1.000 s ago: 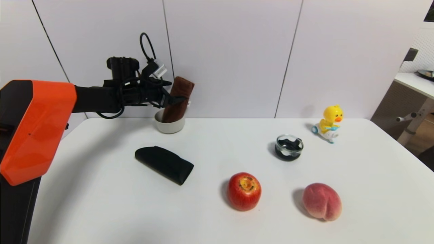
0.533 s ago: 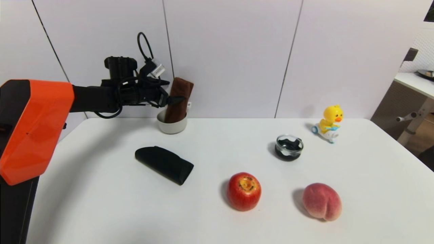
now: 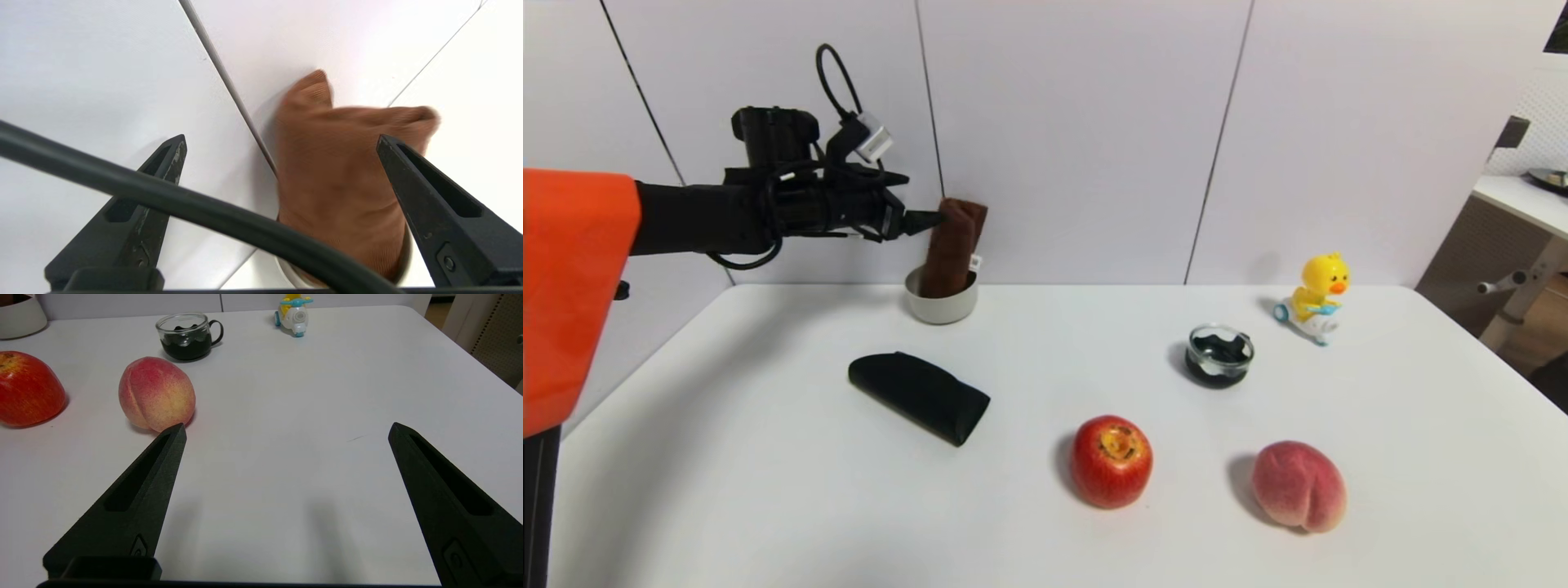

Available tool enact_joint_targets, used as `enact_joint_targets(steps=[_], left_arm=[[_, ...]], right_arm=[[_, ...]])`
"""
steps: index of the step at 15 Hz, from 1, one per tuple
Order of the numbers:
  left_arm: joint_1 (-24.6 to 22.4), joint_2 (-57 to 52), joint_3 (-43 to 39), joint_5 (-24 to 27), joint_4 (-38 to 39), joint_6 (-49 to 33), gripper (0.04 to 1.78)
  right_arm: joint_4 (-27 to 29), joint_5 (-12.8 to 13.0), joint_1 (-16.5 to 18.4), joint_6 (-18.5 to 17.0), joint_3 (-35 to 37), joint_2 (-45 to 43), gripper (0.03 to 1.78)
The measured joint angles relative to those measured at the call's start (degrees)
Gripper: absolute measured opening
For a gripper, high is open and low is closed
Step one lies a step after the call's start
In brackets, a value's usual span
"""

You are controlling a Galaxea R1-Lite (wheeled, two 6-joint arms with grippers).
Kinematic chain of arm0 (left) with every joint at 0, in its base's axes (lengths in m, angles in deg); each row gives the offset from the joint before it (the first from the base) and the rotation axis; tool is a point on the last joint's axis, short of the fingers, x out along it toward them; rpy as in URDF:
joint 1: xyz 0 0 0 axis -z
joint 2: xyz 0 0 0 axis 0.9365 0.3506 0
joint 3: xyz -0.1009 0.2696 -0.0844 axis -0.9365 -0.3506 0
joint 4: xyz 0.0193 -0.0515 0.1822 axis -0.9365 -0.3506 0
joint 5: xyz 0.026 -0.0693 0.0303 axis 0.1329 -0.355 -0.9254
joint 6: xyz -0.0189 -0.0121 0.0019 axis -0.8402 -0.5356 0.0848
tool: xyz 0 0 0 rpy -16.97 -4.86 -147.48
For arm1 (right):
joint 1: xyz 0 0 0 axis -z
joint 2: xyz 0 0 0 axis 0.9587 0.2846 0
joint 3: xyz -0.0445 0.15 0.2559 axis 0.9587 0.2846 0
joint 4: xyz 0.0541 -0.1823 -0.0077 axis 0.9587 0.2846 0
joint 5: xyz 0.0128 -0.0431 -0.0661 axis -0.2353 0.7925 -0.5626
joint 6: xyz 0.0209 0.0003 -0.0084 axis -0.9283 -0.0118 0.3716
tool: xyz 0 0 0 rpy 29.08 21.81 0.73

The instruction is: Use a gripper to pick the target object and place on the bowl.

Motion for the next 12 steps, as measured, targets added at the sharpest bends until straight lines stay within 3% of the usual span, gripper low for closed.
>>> enact_joint_targets(steps=[6,9,12], left_arm=[[0.01,-4.22,-1.38,-1.79,-0.52,0.13,1.69],[0.04,-10.51,-1.52,-6.5,-3.57,-1.96,1.69],[0.04,-20.68,-1.74,-14.03,-11.47,-3.28,1.69]], right_arm=[[0.0,-0.01,-0.02,0.02,0.0,0.0,1.71],[0.0,0.0,-0.02,0.02,0.0,0.0,1.71],[0.02,0.0,-0.02,0.02,0.0,0.0,1.71]])
